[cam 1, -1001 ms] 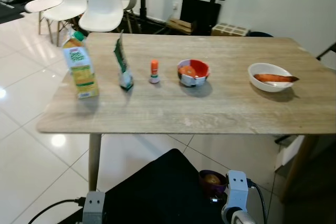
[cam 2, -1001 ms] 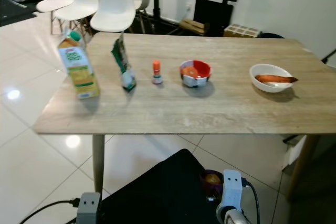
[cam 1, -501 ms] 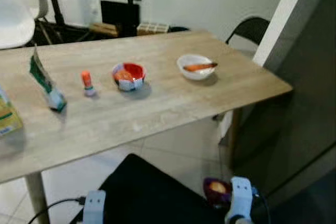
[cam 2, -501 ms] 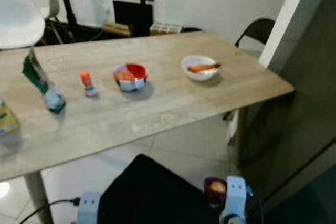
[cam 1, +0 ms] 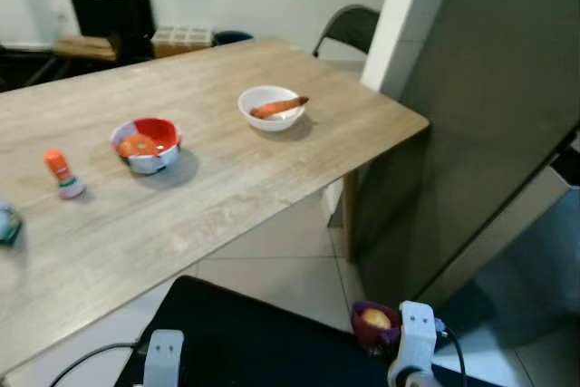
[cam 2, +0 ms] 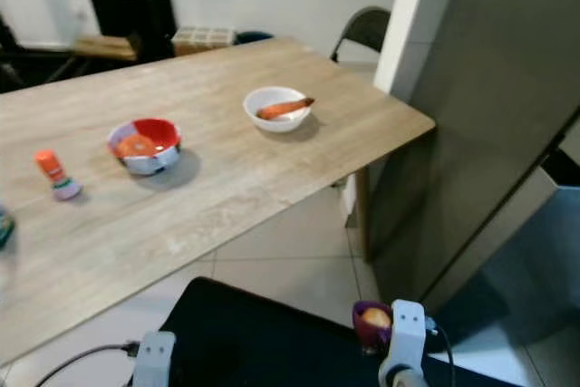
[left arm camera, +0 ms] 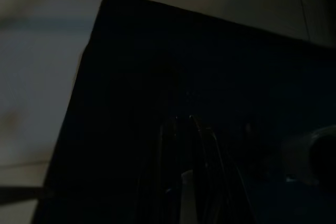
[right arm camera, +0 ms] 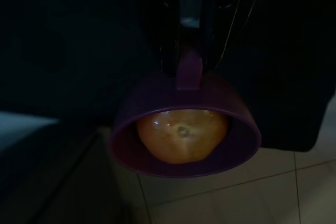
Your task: Restocking fridge
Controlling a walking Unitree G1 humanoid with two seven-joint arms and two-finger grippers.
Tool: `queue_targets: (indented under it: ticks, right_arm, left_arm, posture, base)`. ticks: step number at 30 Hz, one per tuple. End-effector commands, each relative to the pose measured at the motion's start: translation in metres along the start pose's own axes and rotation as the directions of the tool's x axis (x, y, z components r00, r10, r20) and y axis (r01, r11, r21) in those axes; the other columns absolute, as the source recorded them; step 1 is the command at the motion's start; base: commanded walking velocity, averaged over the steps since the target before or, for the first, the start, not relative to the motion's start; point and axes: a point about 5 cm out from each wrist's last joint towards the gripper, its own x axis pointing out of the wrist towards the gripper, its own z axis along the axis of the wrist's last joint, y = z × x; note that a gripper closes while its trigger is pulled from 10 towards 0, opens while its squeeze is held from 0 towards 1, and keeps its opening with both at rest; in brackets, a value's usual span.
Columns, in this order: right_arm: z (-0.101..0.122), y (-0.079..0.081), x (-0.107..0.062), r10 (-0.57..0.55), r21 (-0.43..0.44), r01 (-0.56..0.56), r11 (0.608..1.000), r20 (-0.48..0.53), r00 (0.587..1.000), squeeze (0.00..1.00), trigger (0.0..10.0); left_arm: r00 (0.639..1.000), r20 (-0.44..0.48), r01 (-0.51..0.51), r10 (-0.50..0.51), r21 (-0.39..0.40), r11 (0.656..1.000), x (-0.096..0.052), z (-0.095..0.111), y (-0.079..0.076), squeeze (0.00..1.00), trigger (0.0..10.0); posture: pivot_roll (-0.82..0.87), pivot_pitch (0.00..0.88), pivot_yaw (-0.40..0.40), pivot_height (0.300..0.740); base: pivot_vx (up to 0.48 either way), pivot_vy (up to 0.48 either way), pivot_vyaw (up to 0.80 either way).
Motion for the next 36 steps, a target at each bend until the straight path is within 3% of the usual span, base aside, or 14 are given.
queue_targets:
  ticks: [1,36]
  right_arm:
    - [0.0019,-0.0043,-0.0002,-0.016,-0.001,0.016,1.0,0.006,1.0,0.0,10.0]
    - [0.0032,-0.0124,-0.0018,-0.042,-0.004,0.042,0.999,0.017,0.999,0.0,10.0]
  left_arm:
    - [1.0,-0.007,0.006,-0.006,0.008,1.0,-0.0005,-0.0014,0.0005,0.0,10.0]
    - [0.999,-0.011,0.036,-0.036,0.043,0.998,0.0006,0.0008,0.0011,0.0,10.0]
  posture:
    - [-0.07,0.039,-0.023,0.74]
    - [-0.1,0.001,-0.011,0.74]
  base:
    - [0.0,0.0,-0.8]
    - [0.0,0.0,-0.8]
